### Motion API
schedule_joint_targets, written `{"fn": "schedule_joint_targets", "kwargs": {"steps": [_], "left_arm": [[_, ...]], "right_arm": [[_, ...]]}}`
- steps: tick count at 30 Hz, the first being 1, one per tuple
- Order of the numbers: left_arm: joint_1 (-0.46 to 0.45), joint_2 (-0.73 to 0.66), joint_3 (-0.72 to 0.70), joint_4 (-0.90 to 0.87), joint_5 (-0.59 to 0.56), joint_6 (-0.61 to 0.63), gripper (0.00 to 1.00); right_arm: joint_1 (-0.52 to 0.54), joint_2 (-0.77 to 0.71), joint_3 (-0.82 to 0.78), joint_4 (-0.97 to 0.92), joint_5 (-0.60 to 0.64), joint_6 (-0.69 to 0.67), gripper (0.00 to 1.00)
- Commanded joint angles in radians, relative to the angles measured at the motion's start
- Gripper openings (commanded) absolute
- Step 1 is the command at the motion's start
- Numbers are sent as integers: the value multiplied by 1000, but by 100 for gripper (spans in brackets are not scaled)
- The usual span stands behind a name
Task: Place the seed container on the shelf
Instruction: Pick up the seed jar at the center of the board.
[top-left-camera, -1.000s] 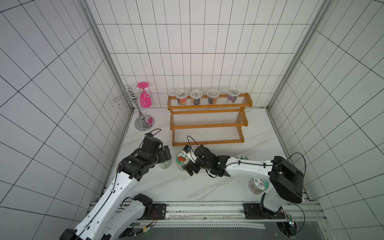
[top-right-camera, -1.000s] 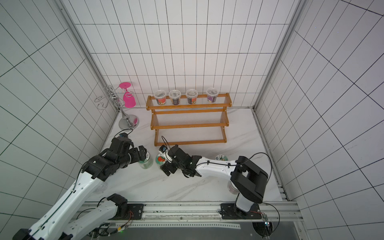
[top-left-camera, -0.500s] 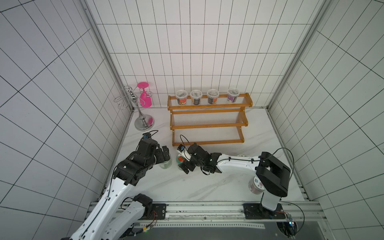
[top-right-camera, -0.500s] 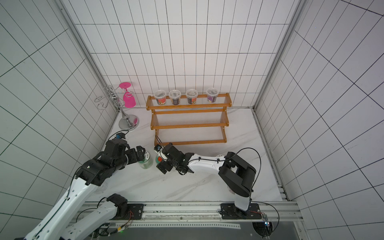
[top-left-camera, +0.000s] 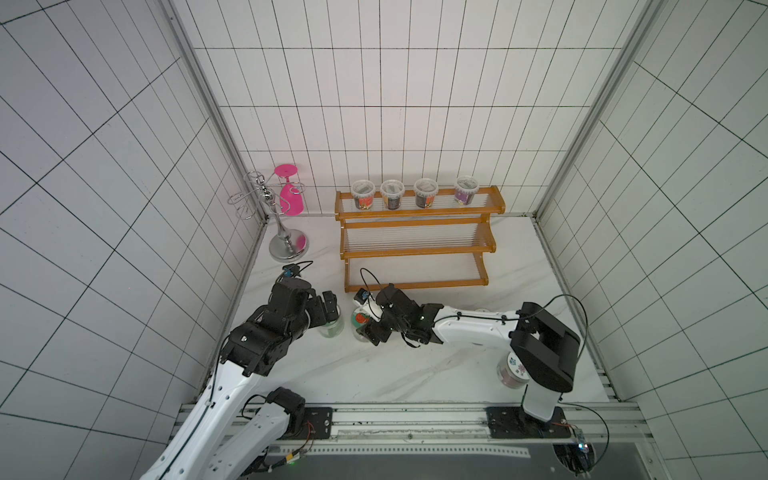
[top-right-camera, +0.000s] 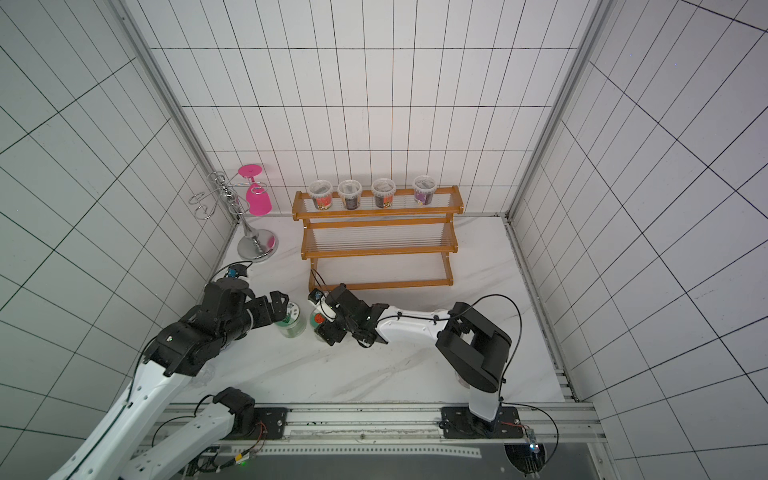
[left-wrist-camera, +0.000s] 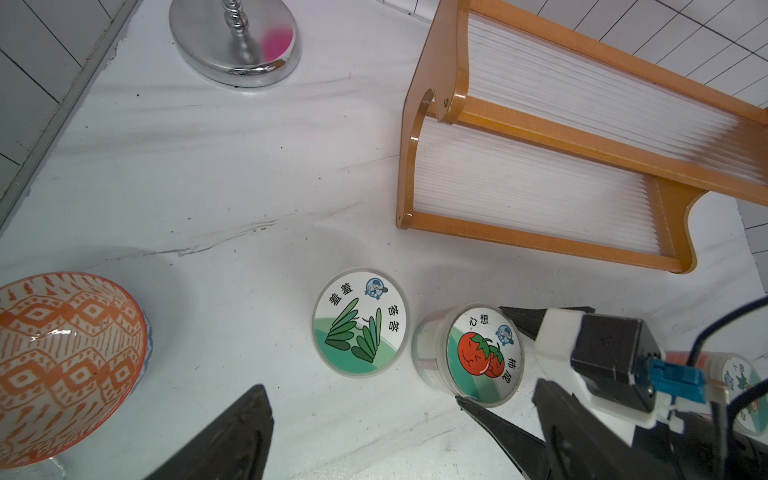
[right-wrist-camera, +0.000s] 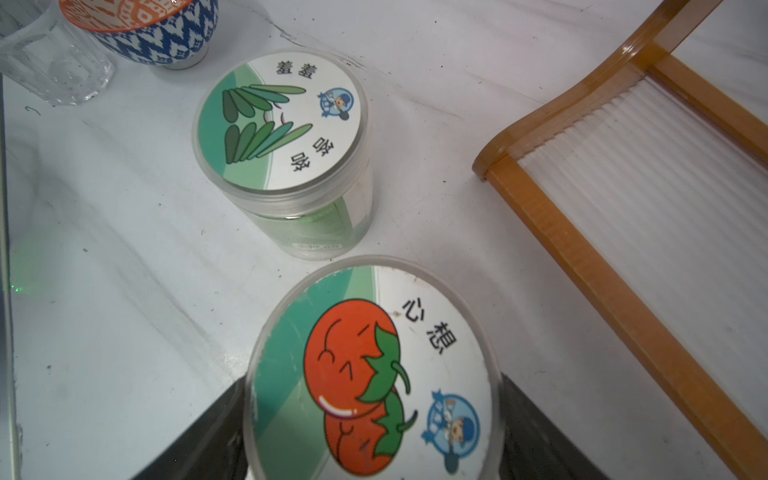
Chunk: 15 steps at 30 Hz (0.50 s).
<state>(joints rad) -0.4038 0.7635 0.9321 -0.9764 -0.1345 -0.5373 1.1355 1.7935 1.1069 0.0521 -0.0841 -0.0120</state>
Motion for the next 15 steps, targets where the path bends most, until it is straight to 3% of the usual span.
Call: {"fn": "schedule_joint_targets", "kwargs": {"steps": [1, 6, 9, 15], "left_arm": [[5, -21, 7, 73, 70, 61, 99], [5, -42, -20, 207, 217, 129, 99], [5, -42, -53, 342, 384, 178, 99], [3, -14, -72, 518, 604, 241, 99]], "right_arm": [[-34, -99, 9, -13, -65, 7, 56], [-86, -237, 3, -140, -80, -10, 52], [-128, -324, 6, -230, -110, -19, 52], [-201, -471, 50, -427, -155, -47, 50]]}}
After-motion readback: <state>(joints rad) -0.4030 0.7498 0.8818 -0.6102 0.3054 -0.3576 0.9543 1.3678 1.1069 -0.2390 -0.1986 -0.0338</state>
